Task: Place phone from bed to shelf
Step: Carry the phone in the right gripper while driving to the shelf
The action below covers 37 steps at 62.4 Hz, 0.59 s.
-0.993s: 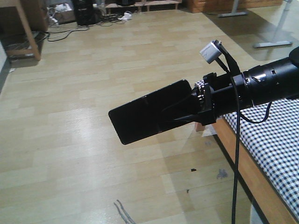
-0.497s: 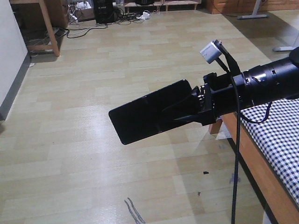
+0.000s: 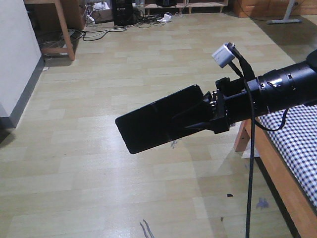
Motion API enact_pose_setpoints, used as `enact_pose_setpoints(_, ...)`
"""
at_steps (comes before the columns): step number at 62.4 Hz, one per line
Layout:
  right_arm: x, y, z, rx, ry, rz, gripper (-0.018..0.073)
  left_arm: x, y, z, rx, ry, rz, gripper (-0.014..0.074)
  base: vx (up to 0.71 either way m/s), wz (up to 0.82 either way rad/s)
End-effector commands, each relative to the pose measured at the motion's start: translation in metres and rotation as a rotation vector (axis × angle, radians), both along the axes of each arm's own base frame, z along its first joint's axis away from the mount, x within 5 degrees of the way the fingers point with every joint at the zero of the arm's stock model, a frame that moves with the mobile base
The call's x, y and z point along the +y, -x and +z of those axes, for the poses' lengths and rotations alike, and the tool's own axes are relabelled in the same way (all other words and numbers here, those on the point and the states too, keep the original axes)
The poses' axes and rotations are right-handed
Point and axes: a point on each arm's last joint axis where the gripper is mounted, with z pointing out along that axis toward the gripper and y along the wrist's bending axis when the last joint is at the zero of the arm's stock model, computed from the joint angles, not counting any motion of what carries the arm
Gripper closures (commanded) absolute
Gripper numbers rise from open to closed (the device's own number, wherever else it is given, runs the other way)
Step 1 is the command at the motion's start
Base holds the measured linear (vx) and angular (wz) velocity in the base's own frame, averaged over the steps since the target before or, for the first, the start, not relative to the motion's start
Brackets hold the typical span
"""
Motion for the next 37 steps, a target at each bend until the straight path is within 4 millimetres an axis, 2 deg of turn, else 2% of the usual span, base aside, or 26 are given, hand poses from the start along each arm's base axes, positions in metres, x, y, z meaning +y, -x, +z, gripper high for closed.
enact_pose_setpoints(1,0.0028,0.0116,0.0268,-0.022,-0.107,0.05,0.0561,-0.0002,0.0013,0.0145,-0.108,0.011,-0.002,0.0595,0.17,0.14)
enact_pose_setpoints(37,0.0028,0.0116,0.0268,-0.023,-0.107,0.05,0.0561,-0.0002,0.0013,0.0145,-0.108,0.011,-0.002,0.0595,0.27,0.05)
